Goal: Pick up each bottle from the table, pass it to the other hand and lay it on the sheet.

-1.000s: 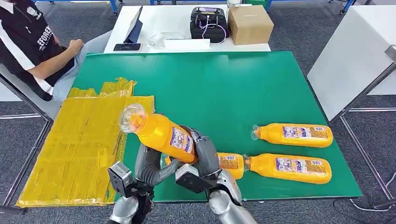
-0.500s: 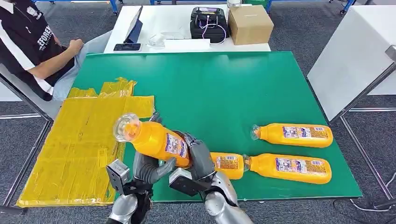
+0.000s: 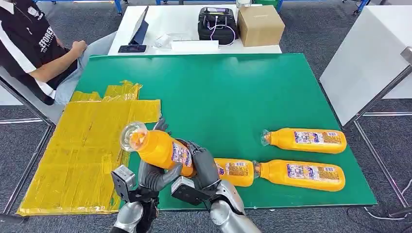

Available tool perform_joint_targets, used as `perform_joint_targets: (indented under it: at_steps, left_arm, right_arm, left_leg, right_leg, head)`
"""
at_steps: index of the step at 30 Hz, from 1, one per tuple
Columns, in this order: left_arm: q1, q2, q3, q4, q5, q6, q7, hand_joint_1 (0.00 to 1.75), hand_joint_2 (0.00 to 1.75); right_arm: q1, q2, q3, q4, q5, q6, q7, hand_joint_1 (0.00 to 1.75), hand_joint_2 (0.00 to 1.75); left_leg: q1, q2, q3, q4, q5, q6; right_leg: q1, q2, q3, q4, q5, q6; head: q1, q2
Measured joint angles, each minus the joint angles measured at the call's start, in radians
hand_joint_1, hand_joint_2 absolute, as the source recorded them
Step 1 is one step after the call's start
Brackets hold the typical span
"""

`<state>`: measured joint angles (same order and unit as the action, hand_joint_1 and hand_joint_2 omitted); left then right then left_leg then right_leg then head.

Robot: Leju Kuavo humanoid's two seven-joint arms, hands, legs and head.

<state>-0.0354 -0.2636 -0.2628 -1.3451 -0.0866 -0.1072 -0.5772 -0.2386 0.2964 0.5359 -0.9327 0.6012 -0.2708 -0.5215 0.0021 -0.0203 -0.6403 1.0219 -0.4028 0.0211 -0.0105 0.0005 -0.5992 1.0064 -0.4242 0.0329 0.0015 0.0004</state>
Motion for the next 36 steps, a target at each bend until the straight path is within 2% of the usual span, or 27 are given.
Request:
perform_joint_targets:
  at_steps: [1, 36]
  left_arm:
    - [0.000, 0.000, 0.000, 0.002, 0.000, 0.000, 0.000, 1.75, 1.75]
    - [-0.007, -0.006, 0.022, 0.026, 0.035, -0.005, -0.021, 1.75, 1.75]
  right_arm:
    - [0.000, 0.000, 0.000, 0.001, 0.000, 0.000, 0.000, 1.75, 1.75]
    - [-0.005, 0.011, 0.003, 0.033, -0.016, -0.009, -0.007, 1.75, 1.75]
  left_leg:
    - [0.000, 0.000, 0.000, 0.000, 0.000, 0.000]
    - [0.000, 0.000, 0.000, 0.000, 0.000, 0.000]
  right_leg:
    - [0.000, 0.000, 0.000, 0.000, 0.000, 0.000]
    - [0.000, 0.000, 0.000, 0.000, 0.000, 0.000]
  head:
    - [0.000, 0.000]
    - [0.000, 0.000]
